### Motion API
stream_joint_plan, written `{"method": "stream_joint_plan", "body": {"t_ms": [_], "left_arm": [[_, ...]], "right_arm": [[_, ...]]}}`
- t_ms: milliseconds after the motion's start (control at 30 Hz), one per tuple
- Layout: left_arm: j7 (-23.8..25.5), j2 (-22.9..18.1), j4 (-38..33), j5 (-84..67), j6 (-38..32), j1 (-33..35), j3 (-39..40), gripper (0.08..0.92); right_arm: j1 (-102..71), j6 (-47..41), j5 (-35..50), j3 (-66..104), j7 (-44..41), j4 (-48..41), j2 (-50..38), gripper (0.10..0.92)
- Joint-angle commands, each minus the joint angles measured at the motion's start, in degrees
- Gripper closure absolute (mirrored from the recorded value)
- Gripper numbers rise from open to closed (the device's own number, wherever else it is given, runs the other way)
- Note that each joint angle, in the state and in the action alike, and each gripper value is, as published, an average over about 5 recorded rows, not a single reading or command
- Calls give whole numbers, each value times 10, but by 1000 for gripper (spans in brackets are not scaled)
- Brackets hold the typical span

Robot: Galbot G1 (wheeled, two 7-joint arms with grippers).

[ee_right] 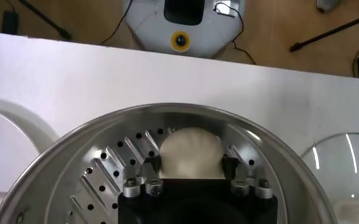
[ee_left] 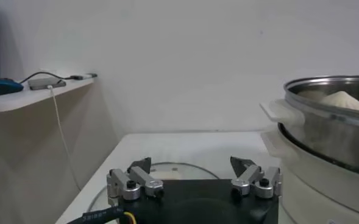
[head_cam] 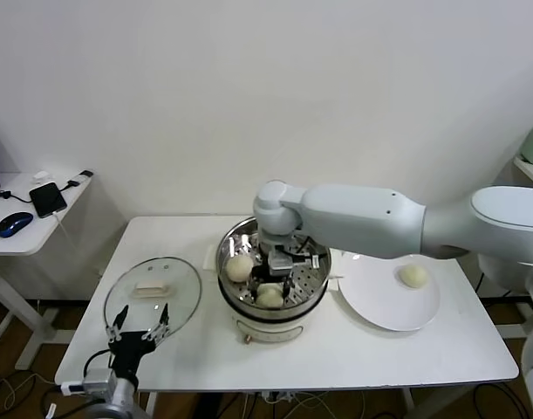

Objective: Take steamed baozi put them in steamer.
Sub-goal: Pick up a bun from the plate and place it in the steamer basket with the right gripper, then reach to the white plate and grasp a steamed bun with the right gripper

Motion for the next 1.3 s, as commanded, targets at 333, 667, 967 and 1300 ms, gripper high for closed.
{"method": "stream_joint_plan", "body": {"t_ms": [333, 667, 967, 1300], "left_arm": [[2, -5, -6, 3, 1, 4, 9, 177], [16, 3, -22, -51, 14, 8, 4, 177], [25, 4, -23, -66, 22, 21, 6, 177], [32, 5, -9, -68, 28, 23, 5, 177]], "right_arm": [[48, -202, 72, 127, -67, 5, -108, 203], [2, -455, 120, 198, -122, -70, -256, 203], [-160, -418, -28, 362, -127, -186, -298, 203], [-264, -293, -143, 473, -84, -332, -233, 203]]}}
